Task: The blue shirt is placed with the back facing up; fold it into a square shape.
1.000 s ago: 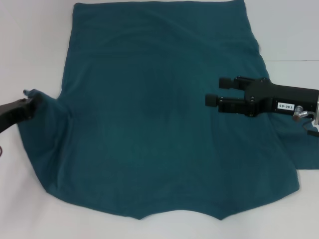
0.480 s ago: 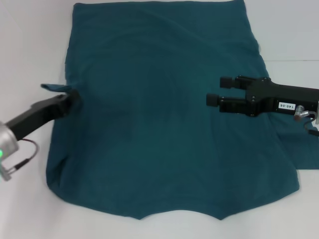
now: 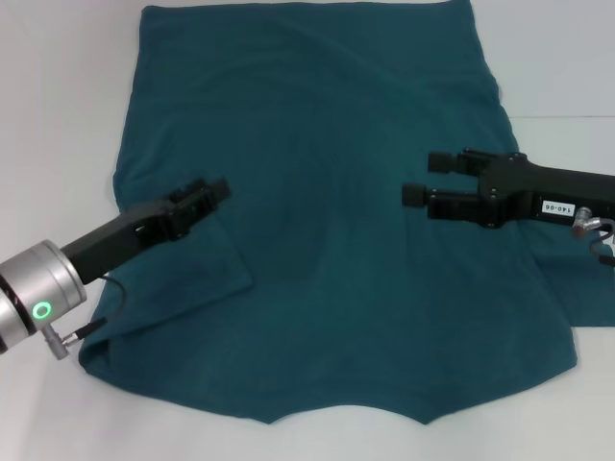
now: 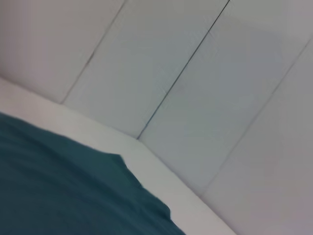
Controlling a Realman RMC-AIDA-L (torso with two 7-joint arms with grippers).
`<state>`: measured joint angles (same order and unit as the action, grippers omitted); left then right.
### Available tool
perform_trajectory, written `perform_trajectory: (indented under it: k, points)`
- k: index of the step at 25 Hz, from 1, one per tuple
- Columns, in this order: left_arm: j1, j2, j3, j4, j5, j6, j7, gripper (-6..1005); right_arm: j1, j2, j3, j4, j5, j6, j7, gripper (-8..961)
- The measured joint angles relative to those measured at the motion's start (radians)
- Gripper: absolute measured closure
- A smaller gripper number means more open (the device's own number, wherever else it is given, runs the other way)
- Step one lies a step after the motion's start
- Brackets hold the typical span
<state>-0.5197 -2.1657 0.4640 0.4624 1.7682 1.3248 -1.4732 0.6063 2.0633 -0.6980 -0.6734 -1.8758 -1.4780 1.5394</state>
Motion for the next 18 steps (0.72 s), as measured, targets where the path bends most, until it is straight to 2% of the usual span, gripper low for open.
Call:
perform_trajectory:
  k: [4, 7, 14, 18]
  points:
    - [0.016, 0.000, -0.005, 0.005, -0.018, -0.004, 0.047, 581, 0.000, 0.000, 0.000, 0.000, 0.002, 0.004, 0.000, 107]
    - [0.023, 0.000, -0.011, 0.007, -0.019, -0.005, 0.063, 348, 0.000, -0.003, 0.000, 0.000, 0.003, 0.005, 0.003, 108]
    - [0.019, 0.001, -0.008, 0.009, -0.031, 0.016, 0.078, 235, -0.005, -0.008, 0.024, 0.000, 0.018, 0.005, 0.031, 112]
    - [0.015, 0.002, 0.005, 0.007, -0.026, 0.072, 0.166, 170, -0.021, -0.014, 0.040, 0.000, 0.018, 0.024, 0.091, 114]
